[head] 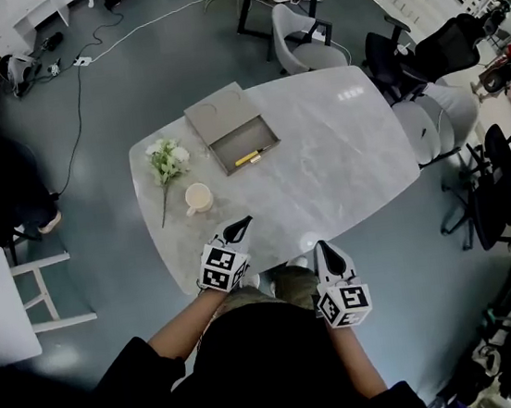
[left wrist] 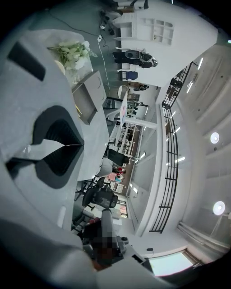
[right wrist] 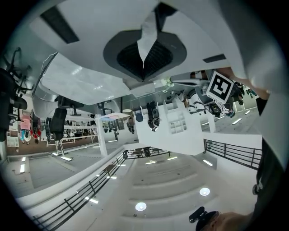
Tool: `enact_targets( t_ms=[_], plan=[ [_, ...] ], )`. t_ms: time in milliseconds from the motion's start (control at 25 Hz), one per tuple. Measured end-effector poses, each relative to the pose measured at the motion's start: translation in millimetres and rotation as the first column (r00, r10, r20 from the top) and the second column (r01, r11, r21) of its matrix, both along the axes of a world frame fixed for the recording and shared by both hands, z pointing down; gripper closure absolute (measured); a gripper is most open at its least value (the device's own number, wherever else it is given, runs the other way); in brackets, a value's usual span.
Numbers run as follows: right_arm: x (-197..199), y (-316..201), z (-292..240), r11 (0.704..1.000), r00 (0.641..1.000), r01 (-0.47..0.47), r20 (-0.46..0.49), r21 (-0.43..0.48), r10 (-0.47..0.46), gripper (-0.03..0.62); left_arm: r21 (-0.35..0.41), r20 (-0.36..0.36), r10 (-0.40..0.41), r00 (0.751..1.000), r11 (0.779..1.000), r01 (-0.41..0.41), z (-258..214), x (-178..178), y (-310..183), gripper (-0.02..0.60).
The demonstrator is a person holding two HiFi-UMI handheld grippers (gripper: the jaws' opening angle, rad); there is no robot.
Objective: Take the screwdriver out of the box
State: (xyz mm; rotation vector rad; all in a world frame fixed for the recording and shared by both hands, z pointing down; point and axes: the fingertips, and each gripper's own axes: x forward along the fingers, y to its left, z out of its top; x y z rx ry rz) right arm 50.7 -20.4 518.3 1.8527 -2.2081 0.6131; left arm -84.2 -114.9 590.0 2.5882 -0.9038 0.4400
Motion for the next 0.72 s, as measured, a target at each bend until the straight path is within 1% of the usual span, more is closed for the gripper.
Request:
enact_targets(
  t_ms=[120,280,440,480,600,640,720],
  plan=[
    [0.3,-17.4,2.0,1.000,1.000,0.023,0.004,0.006,-0.023,0.583,0.003,0.020,-0.025,0.999,1.000,0.025,4.9,-0.1,-26.3,0.565],
    [2.0,-54.2,0.1,0.997,0.998,0.066,0.020,0.034,-0.067,0.583,-0.004,0.021,-0.042,0.999,0.999,0.042,4.1,8.7,-59.7,0.565],
    [9.7,-93.6,5.2,0.993,0.993,0.108,0.040,0.050,-0.110,0.583,-0.013,0.061,-0.044,0.997,0.999,0.045,13.3,23.5,-89.4,0.565],
    [13.0,-104.2,8.4,0.992,0.992,0.115,0.048,0.045,-0.117,0.583,-0.032,0.066,-0.055,0.996,0.998,0.057,18.7,25.6,-100.0,0.565],
    [20.8,-137.2,15.3,0.989,0.986,0.148,0.077,0.028,-0.150,0.583,-0.134,0.057,-0.104,0.993,0.985,0.111,37.1,29.6,-137.0,0.565],
    [21.3,-145.9,17.2,0.986,0.983,0.164,0.084,0.025,-0.166,0.583,-0.153,0.070,-0.105,0.992,0.982,0.115,42.5,31.1,-146.8,0.565],
    [21.7,-162.8,22.6,0.982,0.977,0.190,0.095,0.020,-0.191,0.583,-0.156,0.125,-0.077,0.989,0.983,0.096,54.1,34.4,-165.9,0.565]
  ],
)
